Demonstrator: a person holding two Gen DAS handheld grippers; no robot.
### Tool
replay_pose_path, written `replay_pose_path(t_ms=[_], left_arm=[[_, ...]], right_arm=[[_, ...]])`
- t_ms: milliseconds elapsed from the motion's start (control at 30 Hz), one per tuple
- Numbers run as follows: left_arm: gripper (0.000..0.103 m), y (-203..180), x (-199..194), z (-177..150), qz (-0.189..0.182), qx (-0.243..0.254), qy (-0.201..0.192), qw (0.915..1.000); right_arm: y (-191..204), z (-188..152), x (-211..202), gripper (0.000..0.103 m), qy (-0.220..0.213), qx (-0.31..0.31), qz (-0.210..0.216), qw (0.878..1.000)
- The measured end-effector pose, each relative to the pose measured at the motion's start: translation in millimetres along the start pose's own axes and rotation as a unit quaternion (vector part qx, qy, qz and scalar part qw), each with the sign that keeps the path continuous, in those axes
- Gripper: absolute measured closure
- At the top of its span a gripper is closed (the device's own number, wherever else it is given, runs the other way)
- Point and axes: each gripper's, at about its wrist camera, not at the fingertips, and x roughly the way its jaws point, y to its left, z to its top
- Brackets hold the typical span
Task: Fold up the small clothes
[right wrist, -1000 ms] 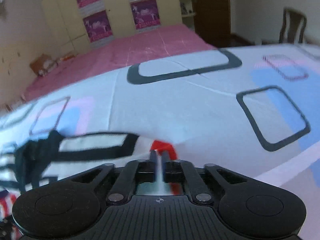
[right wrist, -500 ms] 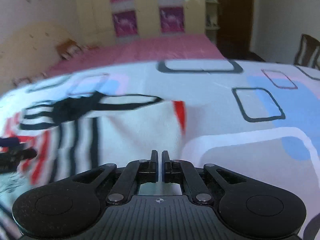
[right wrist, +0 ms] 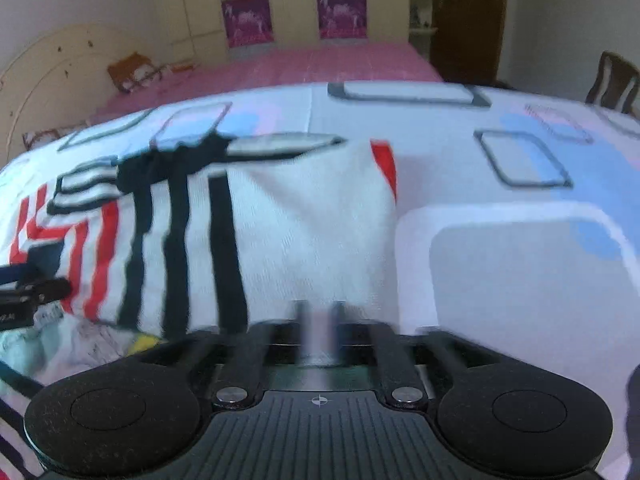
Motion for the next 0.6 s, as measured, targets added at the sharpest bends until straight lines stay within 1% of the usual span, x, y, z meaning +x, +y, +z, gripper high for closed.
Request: replay_pose_path(t_ms=[33, 100, 133, 167, 200, 233, 267, 300, 333, 400, 433, 467, 500, 567, 600], left_arm=[[0.015, 10, -10, -4, 0.009, -0.01, -0.006, 0.9999], [0.012, 35, -23, -10, 0.038, -0.029, -0.021, 0.9986], [0.012, 52, -33, -15, 0.054, -0.043, -0.028, 0.9972], [0.013, 72, -45, -21, 0.07, -0.063, -0.036, 0.9949], [0.019, 96, -57, -28, 0.087, -0.089, -0.043, 0.9912], [0.025, 119, -66, -33, 0.101, -0.116, -0.043, 0.9872], [0.03, 148, -76, -42, 0.119, -0.153, -0.037, 0.9803], [0.038, 170, -82, -47, 0.131, -0.182, -0.031, 0.9741], [0.049, 198, -89, -57, 0.143, -0.222, -0.026, 0.9642], [0.055, 245, -99, -74, 0.157, -0.3, -0.027, 0.9407], [0.056, 265, -103, -83, 0.161, -0.337, -0.031, 0.9271], [0.058, 285, -106, -91, 0.157, -0.371, -0.042, 0.9143], [0.063, 297, -109, -96, 0.154, -0.384, -0.051, 0.9092], [0.064, 315, -107, -98, 0.146, -0.402, -0.067, 0.9016], [0.065, 323, -105, -98, 0.144, -0.414, -0.076, 0.8954]], right_arm=[[4, 0, -5, 0.022, -0.013, -0.007, 0.0, 1.0], [9, 0, -9, 0.023, -0.012, -0.006, 0.002, 1.0], [11, 0, -10, 0.023, -0.007, -0.002, 0.006, 1.0], [13, 0, -8, 0.026, -0.003, 0.001, 0.008, 1.0], [14, -1, -8, 0.036, 0.0, 0.006, 0.01, 1.0], [16, -2, -7, 0.041, 0.005, 0.017, 0.013, 1.0], [18, -2, -3, 0.047, 0.011, 0.029, 0.018, 0.999], [21, -3, -2, 0.049, 0.017, 0.046, 0.025, 0.998], [24, -3, 0, 0.049, 0.023, 0.062, 0.033, 0.997], [34, -3, 5, 0.049, 0.033, 0.082, 0.038, 0.995], [41, -2, 6, 0.049, 0.037, 0.085, 0.041, 0.995], [48, -2, 7, 0.049, 0.039, 0.086, 0.043, 0.995], [55, 0, 8, 0.049, 0.041, 0.085, 0.047, 0.994], [70, 3, 9, 0.049, 0.043, 0.08, 0.052, 0.995], [78, 5, 10, 0.049, 0.043, 0.075, 0.052, 0.995]])
